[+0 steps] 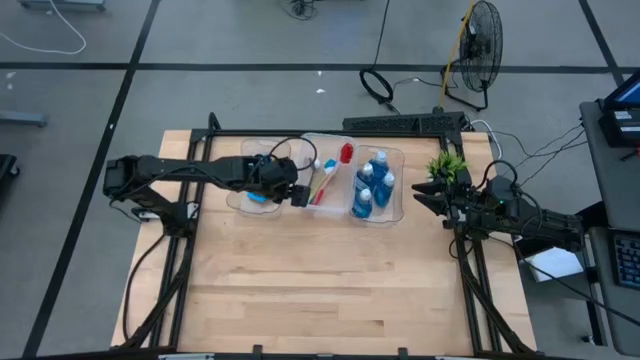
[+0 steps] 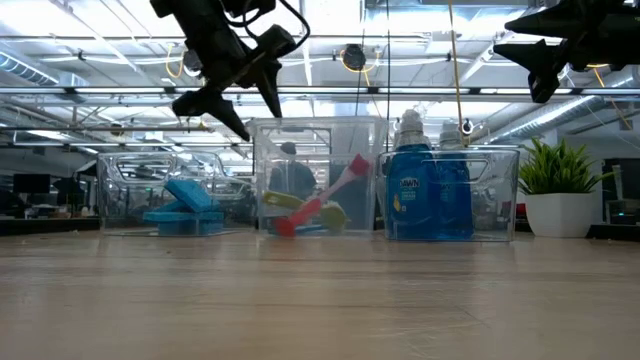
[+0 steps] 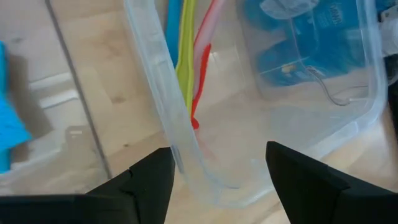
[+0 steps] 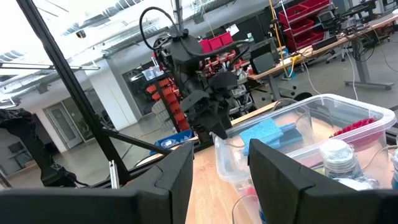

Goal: Pick & Place Kitchen Sink Supplies
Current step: Return to Home Position

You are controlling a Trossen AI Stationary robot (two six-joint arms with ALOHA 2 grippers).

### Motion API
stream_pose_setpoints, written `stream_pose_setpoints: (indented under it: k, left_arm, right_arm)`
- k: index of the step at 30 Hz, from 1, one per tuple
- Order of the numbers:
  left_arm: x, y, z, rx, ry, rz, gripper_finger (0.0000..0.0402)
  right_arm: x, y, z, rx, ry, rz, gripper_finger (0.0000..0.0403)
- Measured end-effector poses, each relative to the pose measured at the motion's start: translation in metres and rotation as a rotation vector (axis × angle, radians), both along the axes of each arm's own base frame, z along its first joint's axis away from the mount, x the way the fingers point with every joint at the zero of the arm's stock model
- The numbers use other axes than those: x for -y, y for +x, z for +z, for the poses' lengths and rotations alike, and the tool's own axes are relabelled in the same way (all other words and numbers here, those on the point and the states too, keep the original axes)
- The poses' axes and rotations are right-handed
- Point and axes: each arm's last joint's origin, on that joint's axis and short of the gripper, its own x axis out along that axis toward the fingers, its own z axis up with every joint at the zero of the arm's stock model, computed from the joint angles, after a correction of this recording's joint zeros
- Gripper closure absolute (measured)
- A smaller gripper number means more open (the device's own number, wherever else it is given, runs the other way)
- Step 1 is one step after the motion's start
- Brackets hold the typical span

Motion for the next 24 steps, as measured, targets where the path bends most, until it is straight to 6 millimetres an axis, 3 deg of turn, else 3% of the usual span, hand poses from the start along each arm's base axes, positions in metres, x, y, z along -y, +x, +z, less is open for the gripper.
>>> stream_pose_setpoints:
  k: [10, 20, 24]
  left_arm:
    - [0.01, 0.002, 0.001, 0.012, 0.006, 0.024, 0.0149]
    - [0.01, -0.019, 0.024, 0.049, 0.074, 0.074, 0.0149]
    - [0.009, -0.034, 0.029, -0.013, 0.11, 0.12, 0.0149]
  right_arm:
    - [0.0, 0.0, 0.0, 0.0, 0.0, 0.0, 0.0261]
    - [0.0, 0.0, 0.0, 0.0, 0.0, 0.002, 0.0261]
    - [0.0, 0.0, 0.0, 0.0, -0.002, 0.002, 0.0261]
